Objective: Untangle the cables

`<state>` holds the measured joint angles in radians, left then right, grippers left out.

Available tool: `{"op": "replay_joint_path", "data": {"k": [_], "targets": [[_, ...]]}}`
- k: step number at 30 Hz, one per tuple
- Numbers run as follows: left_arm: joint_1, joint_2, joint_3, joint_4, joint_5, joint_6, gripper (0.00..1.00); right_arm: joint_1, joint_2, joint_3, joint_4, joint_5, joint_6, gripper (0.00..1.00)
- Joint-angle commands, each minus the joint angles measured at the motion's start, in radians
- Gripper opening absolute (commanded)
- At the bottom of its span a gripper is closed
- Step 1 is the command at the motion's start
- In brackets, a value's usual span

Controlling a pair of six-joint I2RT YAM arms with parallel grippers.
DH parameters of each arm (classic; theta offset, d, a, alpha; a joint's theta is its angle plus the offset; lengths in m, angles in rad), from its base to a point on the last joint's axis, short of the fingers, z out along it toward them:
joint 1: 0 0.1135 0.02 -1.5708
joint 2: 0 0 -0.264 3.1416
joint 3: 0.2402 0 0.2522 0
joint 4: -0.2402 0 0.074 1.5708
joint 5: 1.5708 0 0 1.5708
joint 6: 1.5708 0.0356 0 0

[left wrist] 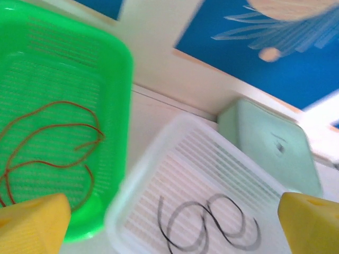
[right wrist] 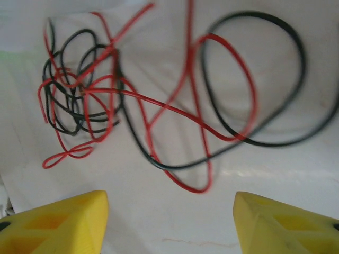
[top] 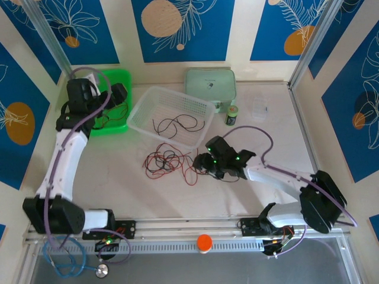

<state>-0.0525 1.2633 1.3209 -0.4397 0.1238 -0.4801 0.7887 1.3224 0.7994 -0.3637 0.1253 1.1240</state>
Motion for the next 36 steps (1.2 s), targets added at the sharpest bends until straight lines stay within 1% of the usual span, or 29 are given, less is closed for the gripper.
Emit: {"op": "replay_joint_path", "data": {"k": [1,6,10,13,17,21,22,24,25,28,30,33,36], "targets": [[-0.094,-0.116,-0.110,-0.148,-0.015,0.025,1.00,0.027,0.060,0.077,-0.050,0.020,-0.172,0.62],[-0.244,-0.273,-0.262,-0.179,-0.061,-0.043,0.96,0.030,0.158,0.127,-0.071,0.032,-0.333,0.57],[-0.326,-0.350,-0.341,-0.232,-0.115,-0.089,0.94,0.042,0.211,0.161,-0.109,0.090,-0.385,0.54],[-0.368,-0.395,-0.394,-0.233,-0.129,-0.124,0.94,0.046,0.242,0.173,-0.105,0.120,-0.412,0.49],[-0.403,-0.409,-0.433,-0.225,-0.139,-0.153,0.92,0.045,0.267,0.185,-0.072,0.119,-0.439,0.37],[-0.445,-0.396,-0.434,-0.219,-0.159,-0.163,0.91,0.048,0.283,0.192,-0.047,0.131,-0.454,0.27],[-0.455,-0.393,-0.432,-0.217,-0.165,-0.165,0.91,0.048,0.284,0.192,-0.043,0.138,-0.456,0.23],[-0.477,-0.388,-0.424,-0.208,-0.175,-0.161,0.90,0.048,0.279,0.184,-0.029,0.152,-0.467,0.10],[-0.484,-0.387,-0.418,-0.206,-0.179,-0.156,0.89,0.050,0.270,0.179,-0.024,0.162,-0.473,0.00],[-0.503,-0.382,-0.403,-0.190,-0.168,-0.120,0.86,0.054,0.207,0.175,-0.043,0.173,-0.522,0.00],[-0.512,-0.380,-0.394,-0.170,-0.141,-0.072,0.83,0.064,0.131,0.180,-0.078,0.176,-0.586,0.00],[-0.528,-0.372,-0.384,-0.123,-0.104,0.022,0.80,0.072,-0.014,0.202,-0.141,0.122,-0.701,0.00],[-0.545,-0.348,-0.371,-0.065,-0.087,0.131,0.79,0.059,-0.125,0.252,-0.234,0.056,-0.776,0.00]]}}
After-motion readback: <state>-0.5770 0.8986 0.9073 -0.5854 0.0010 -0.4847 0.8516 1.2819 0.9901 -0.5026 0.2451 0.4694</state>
